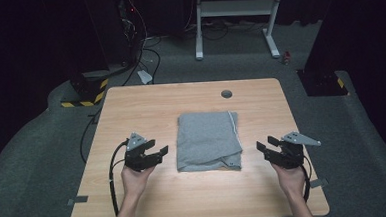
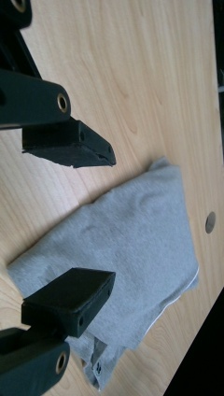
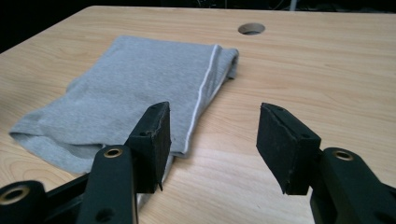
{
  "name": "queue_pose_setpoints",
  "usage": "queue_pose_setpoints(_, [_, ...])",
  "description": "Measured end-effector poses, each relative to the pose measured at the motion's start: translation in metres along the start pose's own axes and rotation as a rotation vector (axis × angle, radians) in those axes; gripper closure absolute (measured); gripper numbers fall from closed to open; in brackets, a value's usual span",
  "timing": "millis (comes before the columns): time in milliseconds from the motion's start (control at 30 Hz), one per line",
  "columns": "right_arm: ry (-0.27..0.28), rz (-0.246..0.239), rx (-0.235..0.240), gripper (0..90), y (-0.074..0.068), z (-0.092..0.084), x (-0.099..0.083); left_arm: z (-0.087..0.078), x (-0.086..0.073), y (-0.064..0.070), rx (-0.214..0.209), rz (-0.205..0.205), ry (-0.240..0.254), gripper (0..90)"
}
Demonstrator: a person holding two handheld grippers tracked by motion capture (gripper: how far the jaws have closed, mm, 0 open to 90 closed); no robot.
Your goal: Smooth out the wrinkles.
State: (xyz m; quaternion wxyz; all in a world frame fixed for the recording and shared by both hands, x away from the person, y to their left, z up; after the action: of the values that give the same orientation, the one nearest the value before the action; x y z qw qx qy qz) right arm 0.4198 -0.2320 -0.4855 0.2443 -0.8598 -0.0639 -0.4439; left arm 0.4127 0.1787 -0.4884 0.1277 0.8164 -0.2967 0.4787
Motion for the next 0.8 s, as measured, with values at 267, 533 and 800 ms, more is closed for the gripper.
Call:
queue_pose_setpoints(267, [-0.006,0.034,-0.028,42.6,0.018,-0.005,-0.01,-0.003,-0.016,-0.009,0.02,-0.03,-0.018,37.0])
queue_pose_setpoints(533, [-0.014,0.038,-0.043,42.9,0.025,-0.003,-0.014,-0.003,-0.029,-0.016,0.03,-0.059,-0.026,37.4])
queue_pose_setpoints(800, [-0.028,0.049,-0.075,44.0,0.032,0.002,-0.016,0.001,-0.039,-0.027,0.061,-0.081,-0.054,36.8])
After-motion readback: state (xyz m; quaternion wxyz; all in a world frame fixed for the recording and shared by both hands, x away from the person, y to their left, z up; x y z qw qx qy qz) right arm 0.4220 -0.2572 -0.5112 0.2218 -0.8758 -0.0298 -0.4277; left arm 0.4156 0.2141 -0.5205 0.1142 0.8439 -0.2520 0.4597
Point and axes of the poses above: each handheld gripper's, and its own axes: z roughly forward along the jaws, x roughly out of its top, y roughly to its right, the point moved 6 cm from there along z, roughly forward along the jaws, and after that the axes turned 15 degrees about z, right-handed, at the moved point
